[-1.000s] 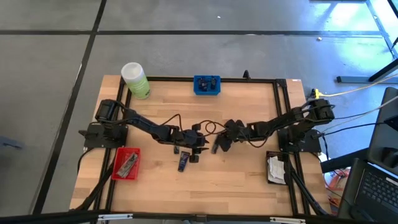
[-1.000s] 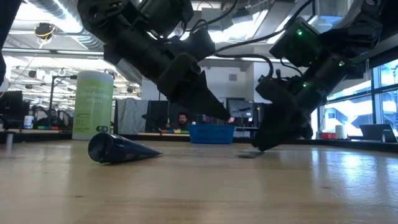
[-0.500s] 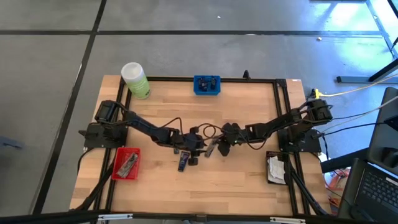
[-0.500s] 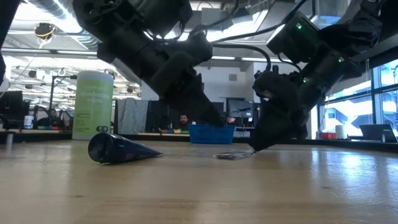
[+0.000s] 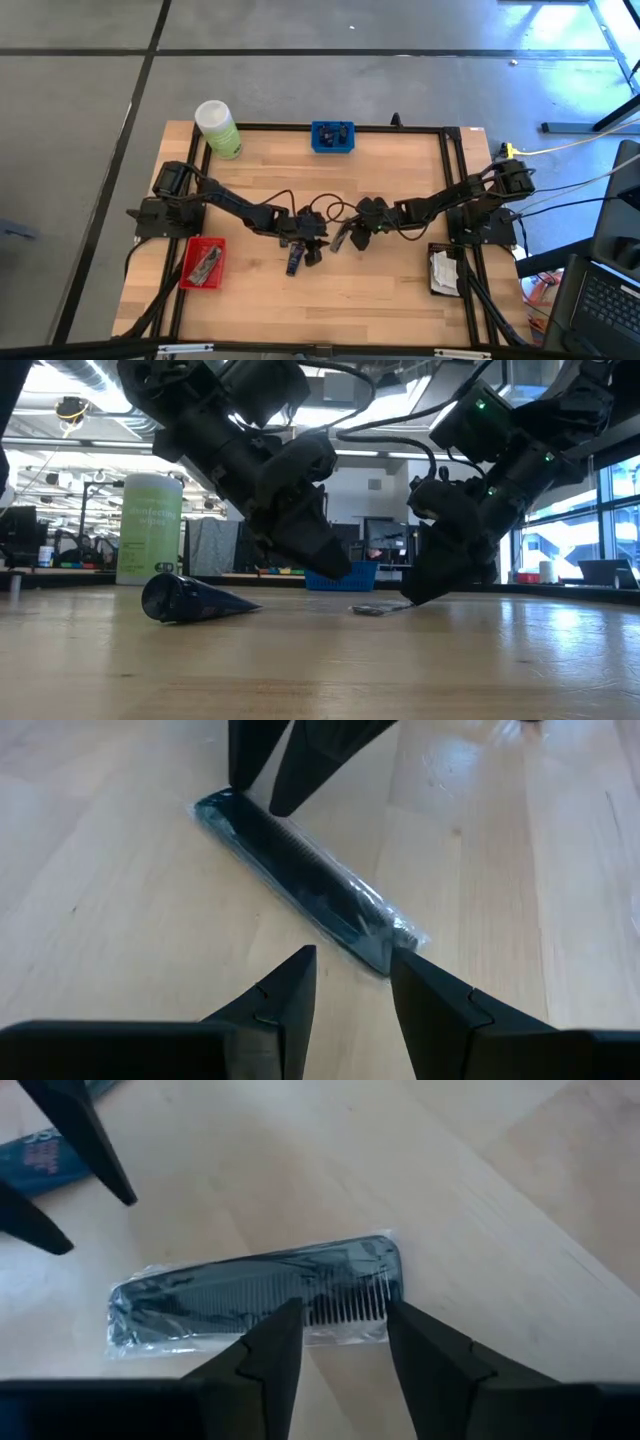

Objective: Pick & Place Travel size toiletries
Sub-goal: Put the black hair comb into the red basket

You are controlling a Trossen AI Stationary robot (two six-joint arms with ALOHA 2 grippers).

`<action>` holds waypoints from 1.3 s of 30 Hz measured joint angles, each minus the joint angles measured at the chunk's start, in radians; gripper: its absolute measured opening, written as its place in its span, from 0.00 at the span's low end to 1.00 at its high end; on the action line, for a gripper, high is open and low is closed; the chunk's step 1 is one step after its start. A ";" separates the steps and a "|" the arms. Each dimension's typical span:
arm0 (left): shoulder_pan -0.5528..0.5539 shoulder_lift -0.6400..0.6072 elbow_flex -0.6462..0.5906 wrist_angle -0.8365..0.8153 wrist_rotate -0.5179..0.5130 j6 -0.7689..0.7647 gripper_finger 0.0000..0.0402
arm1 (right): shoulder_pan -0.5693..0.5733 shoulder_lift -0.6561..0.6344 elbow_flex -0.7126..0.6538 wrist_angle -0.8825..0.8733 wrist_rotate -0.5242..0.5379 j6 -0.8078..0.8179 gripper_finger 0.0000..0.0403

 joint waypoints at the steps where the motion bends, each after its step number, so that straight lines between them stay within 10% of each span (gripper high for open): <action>1: 0.000 0.000 0.000 0.000 0.001 -0.003 0.32 | 0.000 0.000 0.000 -0.005 0.006 0.002 0.38; 23: 0.047 0.131 0.003 0.162 0.150 -0.155 0.33 | 0.000 -0.002 0.002 -0.034 0.026 0.020 0.36; 39: 0.093 0.140 0.002 0.196 0.290 -0.157 0.55 | 0.000 -0.002 0.002 -0.036 0.023 0.008 0.36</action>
